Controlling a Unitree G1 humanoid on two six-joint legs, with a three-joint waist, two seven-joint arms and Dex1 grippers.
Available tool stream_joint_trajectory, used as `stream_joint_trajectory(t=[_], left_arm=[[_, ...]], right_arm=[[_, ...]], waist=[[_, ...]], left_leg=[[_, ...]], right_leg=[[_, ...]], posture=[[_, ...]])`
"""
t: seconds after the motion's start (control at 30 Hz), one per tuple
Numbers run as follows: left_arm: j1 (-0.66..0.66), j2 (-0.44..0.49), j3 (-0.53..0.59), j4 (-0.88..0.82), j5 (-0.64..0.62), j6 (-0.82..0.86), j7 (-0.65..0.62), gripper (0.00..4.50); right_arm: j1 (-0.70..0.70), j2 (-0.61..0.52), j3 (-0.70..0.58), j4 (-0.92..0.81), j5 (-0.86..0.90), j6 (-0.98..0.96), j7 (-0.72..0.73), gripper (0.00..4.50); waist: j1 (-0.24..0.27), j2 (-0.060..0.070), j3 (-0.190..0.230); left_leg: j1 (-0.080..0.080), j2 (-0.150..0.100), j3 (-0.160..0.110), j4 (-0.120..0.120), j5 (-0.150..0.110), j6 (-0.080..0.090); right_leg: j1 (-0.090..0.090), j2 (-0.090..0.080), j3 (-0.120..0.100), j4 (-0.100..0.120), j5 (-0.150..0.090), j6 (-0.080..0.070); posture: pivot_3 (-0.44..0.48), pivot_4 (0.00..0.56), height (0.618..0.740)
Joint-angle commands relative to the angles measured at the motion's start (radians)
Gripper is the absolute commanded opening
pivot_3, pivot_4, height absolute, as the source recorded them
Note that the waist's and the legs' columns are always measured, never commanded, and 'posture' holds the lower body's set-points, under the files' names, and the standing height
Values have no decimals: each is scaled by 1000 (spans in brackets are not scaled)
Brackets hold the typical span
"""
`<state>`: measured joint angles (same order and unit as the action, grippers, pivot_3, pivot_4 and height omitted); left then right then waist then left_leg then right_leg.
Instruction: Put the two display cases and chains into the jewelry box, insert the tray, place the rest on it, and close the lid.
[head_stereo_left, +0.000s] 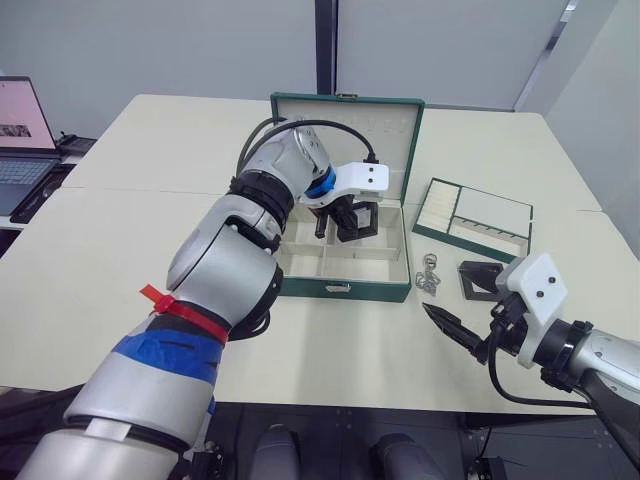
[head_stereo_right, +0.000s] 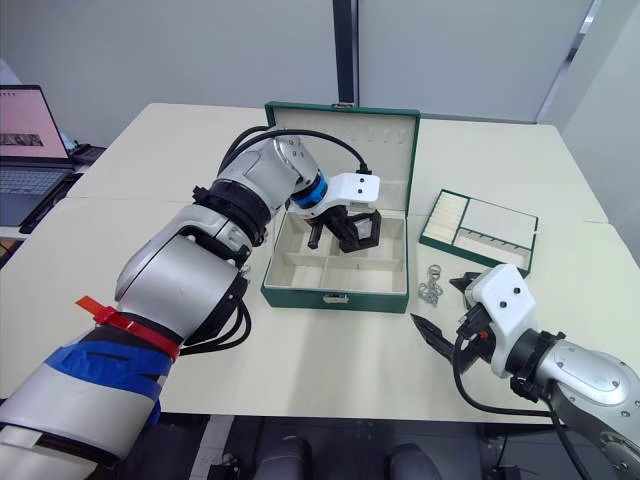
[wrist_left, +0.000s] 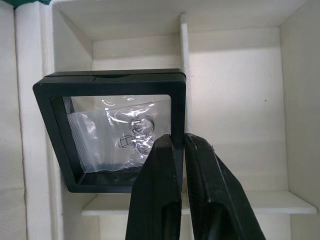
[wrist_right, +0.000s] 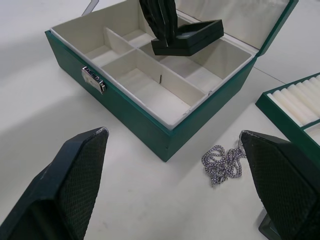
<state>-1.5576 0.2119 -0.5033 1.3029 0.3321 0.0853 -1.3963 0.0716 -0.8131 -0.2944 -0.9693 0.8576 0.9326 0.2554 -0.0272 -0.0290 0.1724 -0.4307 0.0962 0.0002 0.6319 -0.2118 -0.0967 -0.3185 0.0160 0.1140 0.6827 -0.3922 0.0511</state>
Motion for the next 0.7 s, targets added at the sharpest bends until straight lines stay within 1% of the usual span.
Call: stream_joint_trajectory(t=[0.03, 0.5, 0.57, 0.63, 0.67, 0.7], left_arm=[[-12, -6, 25, -3, 11, 0, 21, 34], [-11, -7, 31, 3, 37, 1, 38, 34], [-10, -7, 32, 4, 41, 3, 39, 604], [-10, -7, 33, 5, 43, 6, 35, 1043], [-10, -6, 34, 5, 44, 7, 34, 1412], [-10, -5, 35, 4, 44, 8, 34, 1683]], right_arm=[[2, -12, -35, -40, 13, -3, -7, 4500], [15, -8, -42, -40, 10, -7, -19, 4500], [15, -7, -40, -41, 9, -8, -20, 4500], [15, -7, -38, -42, 8, -9, -20, 4500], [15, -7, -36, -42, 8, -9, -20, 4500], [14, -7, -35, -43, 8, -9, -20, 4500]], waist=[[0, 0, 0], [0, 0, 0], [0, 0, 0], [0, 0, 0], [0, 0, 0], [0, 0, 0]], left_leg=[[0, 0, 0, 0, 0, 0], [0, 0, 0, 0, 0, 0], [0, 0, 0, 0, 0, 0], [0, 0, 0, 0, 0, 0], [0, 0, 0, 0, 0, 0], [0, 0, 0, 0, 0, 0]], right_leg=[[0, 0, 0, 0, 0, 0], [0, 0, 0, 0, 0, 0], [0, 0, 0, 0, 0, 0], [0, 0, 0, 0, 0, 0], [0, 0, 0, 0, 0, 0], [0, 0, 0, 0, 0, 0]], posture=[[0, 150, 740], [0, 150, 740], [0, 150, 740], [0, 150, 740], [0, 150, 740], [0, 150, 740]])
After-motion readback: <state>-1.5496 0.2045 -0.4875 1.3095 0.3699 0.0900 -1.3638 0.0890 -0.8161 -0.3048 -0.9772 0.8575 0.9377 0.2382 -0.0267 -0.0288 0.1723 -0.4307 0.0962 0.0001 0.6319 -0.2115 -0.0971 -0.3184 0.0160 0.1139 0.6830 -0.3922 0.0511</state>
